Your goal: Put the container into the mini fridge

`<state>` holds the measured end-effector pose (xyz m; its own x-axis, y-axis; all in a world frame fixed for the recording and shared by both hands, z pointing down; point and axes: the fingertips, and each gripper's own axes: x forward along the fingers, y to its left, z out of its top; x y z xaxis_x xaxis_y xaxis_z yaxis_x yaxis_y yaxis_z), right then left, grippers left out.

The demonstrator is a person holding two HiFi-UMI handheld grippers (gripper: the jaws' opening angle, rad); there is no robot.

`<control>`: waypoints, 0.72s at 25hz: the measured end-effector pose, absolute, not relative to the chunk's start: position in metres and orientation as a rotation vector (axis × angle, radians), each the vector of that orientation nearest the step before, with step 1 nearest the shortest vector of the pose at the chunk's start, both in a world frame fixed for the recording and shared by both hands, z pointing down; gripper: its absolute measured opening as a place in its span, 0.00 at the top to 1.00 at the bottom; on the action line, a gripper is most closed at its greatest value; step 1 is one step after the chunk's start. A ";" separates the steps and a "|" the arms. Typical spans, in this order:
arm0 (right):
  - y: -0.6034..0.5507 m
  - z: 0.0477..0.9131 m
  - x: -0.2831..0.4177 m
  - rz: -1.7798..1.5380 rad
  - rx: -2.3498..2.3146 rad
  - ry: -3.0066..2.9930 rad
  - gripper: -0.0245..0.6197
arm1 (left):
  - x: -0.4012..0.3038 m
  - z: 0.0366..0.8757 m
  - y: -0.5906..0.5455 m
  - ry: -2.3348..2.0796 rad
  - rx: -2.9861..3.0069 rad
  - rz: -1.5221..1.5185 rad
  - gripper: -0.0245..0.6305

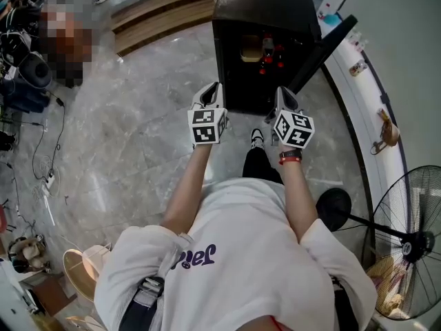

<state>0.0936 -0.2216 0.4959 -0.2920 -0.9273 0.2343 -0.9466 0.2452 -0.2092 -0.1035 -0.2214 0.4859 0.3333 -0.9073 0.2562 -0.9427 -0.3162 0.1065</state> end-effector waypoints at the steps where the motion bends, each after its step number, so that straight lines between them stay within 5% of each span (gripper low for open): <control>1: -0.221 0.495 0.094 0.478 1.833 -2.430 0.94 | -0.104 0.485 -0.220 -1.677 2.367 0.219 0.92; 18: -0.214 0.489 0.099 0.455 1.870 -2.428 0.94 | -0.097 0.473 -0.211 -1.719 2.471 0.269 0.93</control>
<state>0.0989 -0.2144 0.4890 -0.2708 -0.9391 0.2113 -0.9519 0.2287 -0.2037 -0.0966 -0.2112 0.4735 0.3394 -0.9162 0.2131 -0.9375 -0.3480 -0.0031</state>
